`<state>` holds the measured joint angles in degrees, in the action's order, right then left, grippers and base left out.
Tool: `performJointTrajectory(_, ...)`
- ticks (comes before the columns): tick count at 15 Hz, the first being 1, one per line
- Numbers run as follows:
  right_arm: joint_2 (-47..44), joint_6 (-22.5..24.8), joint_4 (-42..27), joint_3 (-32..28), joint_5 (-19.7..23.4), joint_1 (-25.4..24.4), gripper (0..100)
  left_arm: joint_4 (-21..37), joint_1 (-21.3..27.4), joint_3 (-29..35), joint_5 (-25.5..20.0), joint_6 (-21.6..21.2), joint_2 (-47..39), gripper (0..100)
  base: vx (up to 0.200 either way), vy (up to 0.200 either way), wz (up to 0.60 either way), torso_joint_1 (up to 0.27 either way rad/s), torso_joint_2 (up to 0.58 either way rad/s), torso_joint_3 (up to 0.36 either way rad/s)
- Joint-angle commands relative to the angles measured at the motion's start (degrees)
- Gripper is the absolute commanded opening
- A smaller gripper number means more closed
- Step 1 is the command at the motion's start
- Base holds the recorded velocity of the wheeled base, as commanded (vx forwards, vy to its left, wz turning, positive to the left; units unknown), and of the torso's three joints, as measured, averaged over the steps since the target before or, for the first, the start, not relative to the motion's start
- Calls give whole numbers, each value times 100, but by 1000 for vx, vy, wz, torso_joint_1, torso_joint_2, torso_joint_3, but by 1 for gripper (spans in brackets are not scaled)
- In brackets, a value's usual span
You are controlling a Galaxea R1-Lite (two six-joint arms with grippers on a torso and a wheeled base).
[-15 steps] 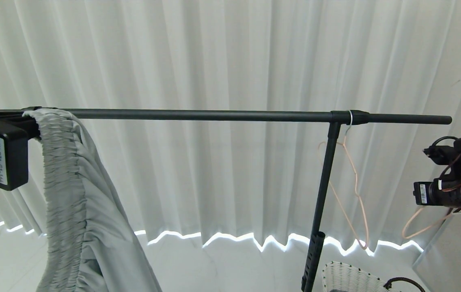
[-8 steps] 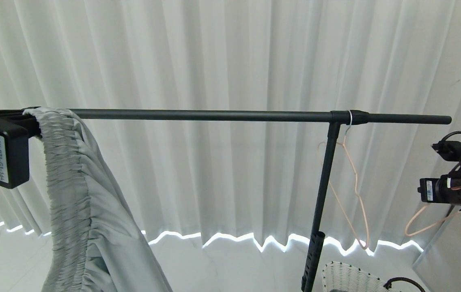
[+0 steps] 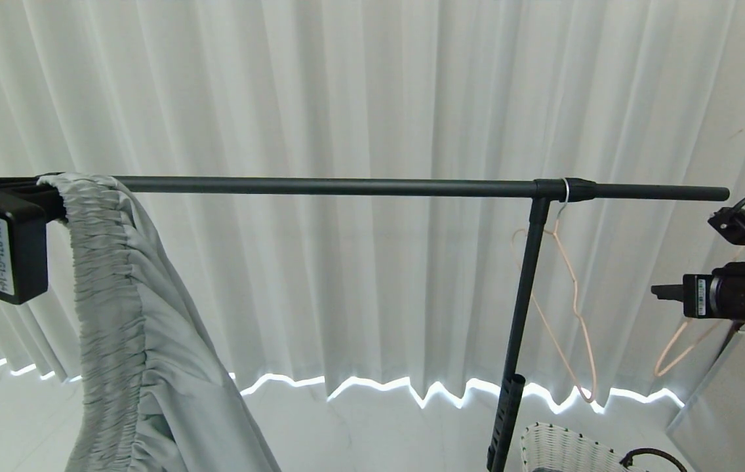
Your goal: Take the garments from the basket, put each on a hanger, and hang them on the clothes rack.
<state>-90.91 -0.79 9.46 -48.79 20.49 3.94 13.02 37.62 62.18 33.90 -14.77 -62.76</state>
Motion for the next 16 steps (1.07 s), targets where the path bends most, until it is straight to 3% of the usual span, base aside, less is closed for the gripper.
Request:
performJointTrajectory(1, -6, 106, -6, -8, 253, 2, 0, -1, 0, 4, 2, 1, 0, 0, 0, 0, 0, 0, 0, 0)
performJointTrajectory(5, -367, 659, -6, -61, 719, 2, 0, -1, -9, 4, 2, -8, -17, 0, 0, 0, 0, 0, 0, 0)
performJointTrajectory(10, -780, 756, -14, -351, 1449, 2, 0, -1, 0, 31, 11, -25, -8, 0, 0, 0, 0, 0, 0, 0)
performJointTrajectory(16, -1158, 756, -6, -571, 1616, -156, 0, -1, -9, 31, 11, -25, -8, 0, 0, 0, 0, 0, 0, 0)
